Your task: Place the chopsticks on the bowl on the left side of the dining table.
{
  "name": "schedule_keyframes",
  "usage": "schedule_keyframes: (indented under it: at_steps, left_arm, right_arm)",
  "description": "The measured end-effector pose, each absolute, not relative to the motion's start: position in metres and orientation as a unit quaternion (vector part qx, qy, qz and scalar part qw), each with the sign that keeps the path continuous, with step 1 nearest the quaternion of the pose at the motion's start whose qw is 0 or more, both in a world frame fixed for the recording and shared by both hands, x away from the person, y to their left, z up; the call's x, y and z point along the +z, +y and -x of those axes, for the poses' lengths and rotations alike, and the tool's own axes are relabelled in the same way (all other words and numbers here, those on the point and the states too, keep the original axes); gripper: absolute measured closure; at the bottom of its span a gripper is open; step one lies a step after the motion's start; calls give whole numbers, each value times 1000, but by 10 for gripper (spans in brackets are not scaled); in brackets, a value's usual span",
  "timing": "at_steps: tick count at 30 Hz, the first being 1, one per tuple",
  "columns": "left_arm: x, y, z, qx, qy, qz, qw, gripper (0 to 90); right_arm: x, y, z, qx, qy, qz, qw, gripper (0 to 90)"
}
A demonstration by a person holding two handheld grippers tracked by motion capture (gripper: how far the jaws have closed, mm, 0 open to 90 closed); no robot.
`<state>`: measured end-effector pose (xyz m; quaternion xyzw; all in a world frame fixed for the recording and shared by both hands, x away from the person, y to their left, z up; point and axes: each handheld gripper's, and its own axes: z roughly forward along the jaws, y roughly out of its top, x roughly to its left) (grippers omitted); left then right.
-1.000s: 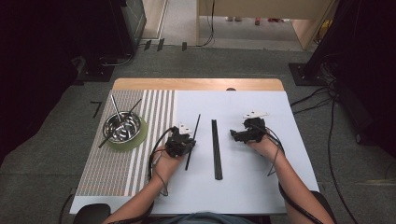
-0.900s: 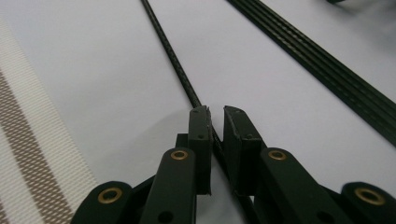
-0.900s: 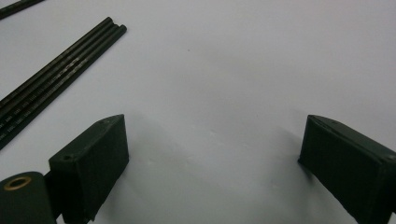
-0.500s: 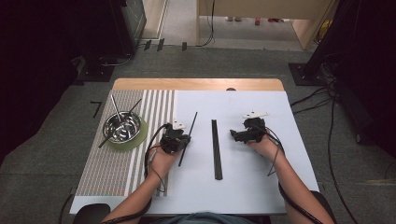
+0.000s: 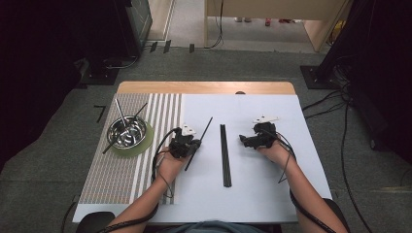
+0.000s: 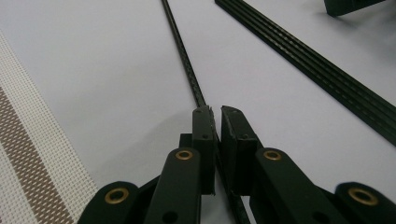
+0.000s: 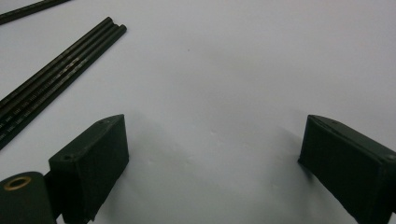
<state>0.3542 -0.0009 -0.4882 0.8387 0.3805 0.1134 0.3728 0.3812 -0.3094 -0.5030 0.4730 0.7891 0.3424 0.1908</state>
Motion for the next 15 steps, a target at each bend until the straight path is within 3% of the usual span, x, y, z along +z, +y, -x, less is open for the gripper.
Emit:
schedule_keyframes:
  at_steps: [6,10,15]
  left_arm:
    - [-489,-1,-354,107,383,-835,381,865]
    - [-486,-2,-351,115,383,-836,376,798]
    - [-482,2,-339,132,384,-838,364,795]
  right_arm:
    - [-503,-309,-381,342,789,-473,191,75]
    - [-503,-310,-381,342,789,-473,191,75]
    - [-503,-309,-381,342,789,-473,190,75]
